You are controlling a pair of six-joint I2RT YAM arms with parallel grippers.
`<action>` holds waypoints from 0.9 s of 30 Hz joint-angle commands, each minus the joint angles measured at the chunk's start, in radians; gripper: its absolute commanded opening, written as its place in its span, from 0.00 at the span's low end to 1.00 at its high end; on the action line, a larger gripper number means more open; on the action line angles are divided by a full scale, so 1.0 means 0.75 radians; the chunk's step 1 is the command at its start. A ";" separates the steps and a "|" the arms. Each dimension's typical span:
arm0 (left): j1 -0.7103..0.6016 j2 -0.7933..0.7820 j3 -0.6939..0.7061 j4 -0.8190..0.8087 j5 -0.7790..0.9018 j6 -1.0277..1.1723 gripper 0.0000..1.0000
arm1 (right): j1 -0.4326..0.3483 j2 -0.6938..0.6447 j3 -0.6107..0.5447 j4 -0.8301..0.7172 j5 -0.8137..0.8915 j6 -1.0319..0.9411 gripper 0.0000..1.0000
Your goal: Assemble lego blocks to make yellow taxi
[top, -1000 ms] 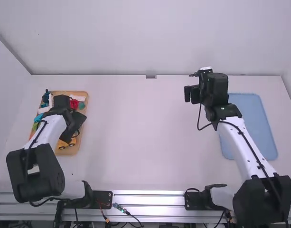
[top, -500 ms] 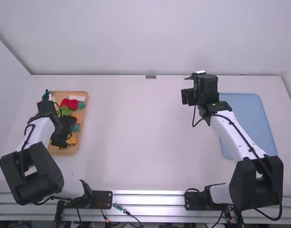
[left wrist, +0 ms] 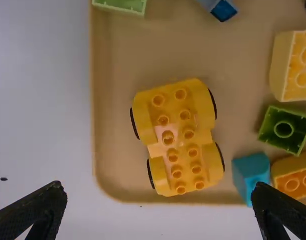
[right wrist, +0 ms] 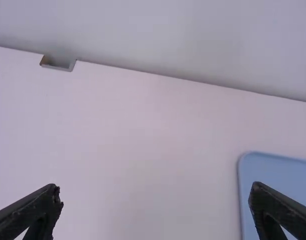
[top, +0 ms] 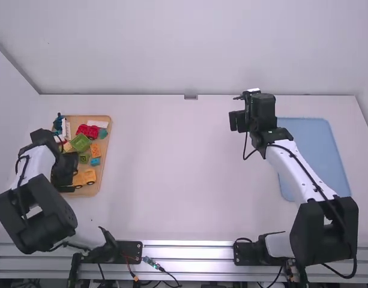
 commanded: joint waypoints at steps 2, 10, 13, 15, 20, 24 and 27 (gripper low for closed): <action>-0.003 0.064 0.063 -0.051 -0.051 -0.098 0.99 | 0.001 0.002 0.026 0.002 0.013 0.007 0.99; 0.001 0.192 0.191 -0.179 -0.108 -0.226 0.98 | 0.001 0.002 0.026 0.005 0.017 0.006 0.99; 0.001 0.254 0.253 -0.233 -0.086 -0.288 0.98 | 0.001 0.002 0.026 0.005 0.017 0.007 0.99; 0.002 0.287 0.286 -0.200 -0.062 -0.321 0.96 | 0.000 0.002 0.026 0.005 0.018 0.007 0.99; 0.001 0.314 0.239 -0.180 -0.084 -0.381 0.96 | -0.001 0.002 0.026 0.005 0.017 0.006 0.99; 0.001 0.313 0.231 -0.158 -0.079 -0.343 0.95 | 0.000 0.002 0.026 0.005 0.017 0.006 0.99; -0.001 0.313 0.230 -0.160 -0.089 -0.337 0.92 | 0.000 0.002 0.026 0.005 0.018 0.006 0.99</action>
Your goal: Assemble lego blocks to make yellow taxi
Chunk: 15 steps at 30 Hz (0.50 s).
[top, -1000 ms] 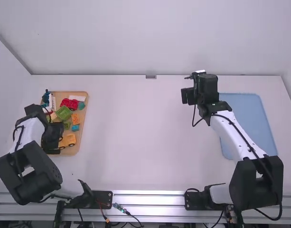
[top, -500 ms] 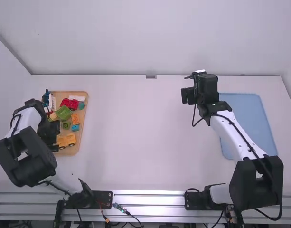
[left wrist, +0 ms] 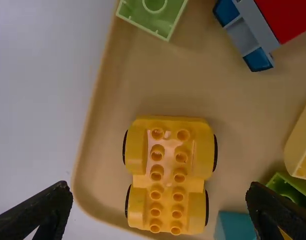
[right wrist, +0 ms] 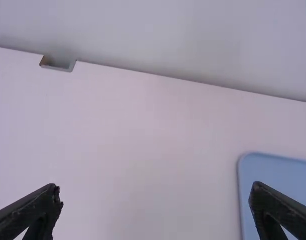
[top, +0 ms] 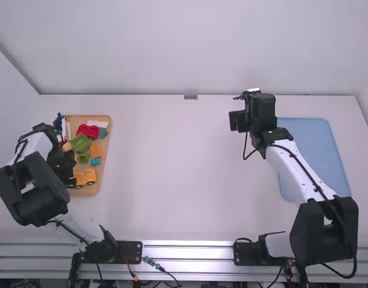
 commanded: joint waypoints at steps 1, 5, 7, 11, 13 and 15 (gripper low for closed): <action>-0.002 0.010 -0.020 -0.011 -0.024 0.000 0.91 | 0.000 0.002 0.026 0.001 0.017 0.005 0.99; -0.002 -0.004 -0.062 0.042 -0.028 0.005 0.90 | 0.000 0.002 0.025 -0.002 0.017 0.005 0.99; -0.002 -0.028 -0.104 0.078 -0.030 0.005 0.90 | 0.001 0.002 0.025 -0.002 0.016 0.005 0.99; -0.001 -0.087 -0.198 0.191 0.006 0.036 0.91 | 0.000 0.002 0.025 0.001 0.016 0.005 0.99; -0.001 -0.089 -0.224 0.239 0.021 0.037 0.92 | 0.001 0.002 0.025 0.002 0.017 0.006 0.99; -0.001 -0.089 -0.260 0.283 0.025 0.036 0.93 | 0.002 0.002 0.025 0.001 0.017 0.004 0.99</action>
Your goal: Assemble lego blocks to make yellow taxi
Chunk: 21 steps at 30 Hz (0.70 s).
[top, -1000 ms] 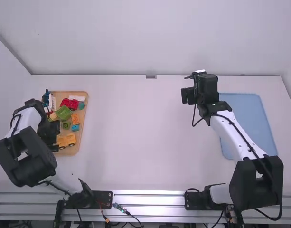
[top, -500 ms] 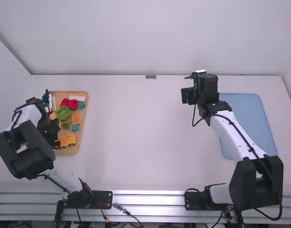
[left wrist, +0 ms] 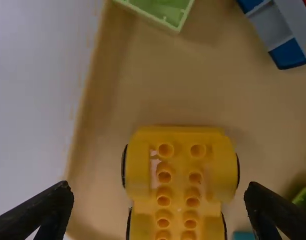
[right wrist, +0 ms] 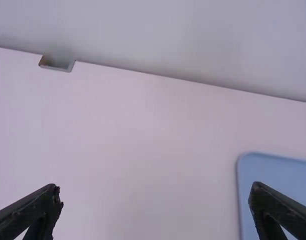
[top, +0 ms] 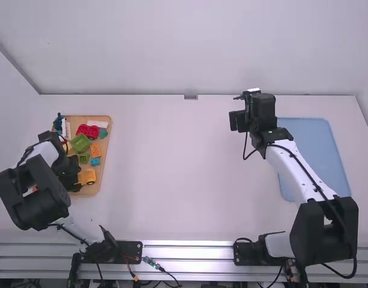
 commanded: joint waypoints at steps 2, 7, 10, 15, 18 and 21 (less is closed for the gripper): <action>0.000 -0.037 -0.067 0.050 0.012 0.015 0.93 | -0.001 0.002 0.025 -0.001 0.008 -0.019 0.99; 0.002 -0.037 -0.105 0.143 0.013 0.029 0.91 | 0.000 0.002 0.025 -0.002 0.008 -0.017 0.99; -0.001 -0.037 -0.122 0.171 0.003 0.036 0.87 | 0.000 0.002 0.025 -0.002 0.008 -0.017 0.99; 0.004 -0.032 -0.134 0.205 0.005 0.063 0.74 | 0.000 0.002 0.025 -0.002 0.008 -0.017 0.99; -0.001 -0.024 -0.133 0.204 -0.004 0.064 0.77 | 0.000 0.002 0.025 -0.003 0.008 -0.017 1.00; -0.001 -0.012 -0.134 0.209 -0.008 0.064 0.78 | 0.000 0.002 0.025 -0.002 0.008 -0.016 0.99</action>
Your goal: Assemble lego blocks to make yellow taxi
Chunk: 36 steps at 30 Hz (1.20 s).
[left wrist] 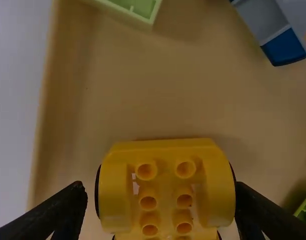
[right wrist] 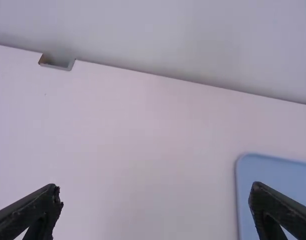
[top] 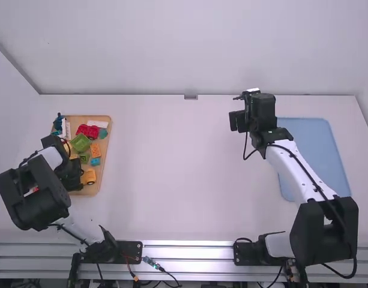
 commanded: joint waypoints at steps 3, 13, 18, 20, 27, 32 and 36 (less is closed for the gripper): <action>0.003 0.006 -0.013 0.007 -0.015 0.012 0.76 | 0.001 0.002 0.025 -0.001 0.009 0.003 0.99; -0.002 0.040 -0.013 0.018 -0.030 0.013 0.73 | 0.002 0.002 0.025 0.000 0.009 0.003 0.99; -0.002 0.052 -0.013 0.019 -0.034 0.032 0.79 | 0.002 0.002 0.025 -0.001 0.009 0.003 0.99; 0.003 0.052 -0.013 0.023 -0.034 0.043 0.79 | 0.002 0.002 0.025 -0.001 0.009 0.003 0.99; 0.001 0.052 -0.014 0.023 -0.041 0.043 0.59 | 0.002 0.002 0.025 -0.002 0.009 0.003 0.99; -0.009 0.052 -0.026 0.041 -0.036 0.043 0.57 | 0.002 0.002 0.025 -0.002 0.009 0.003 0.99; 0.002 0.052 -0.029 0.049 -0.034 0.068 0.50 | 0.002 0.002 0.025 -0.002 0.009 0.003 1.00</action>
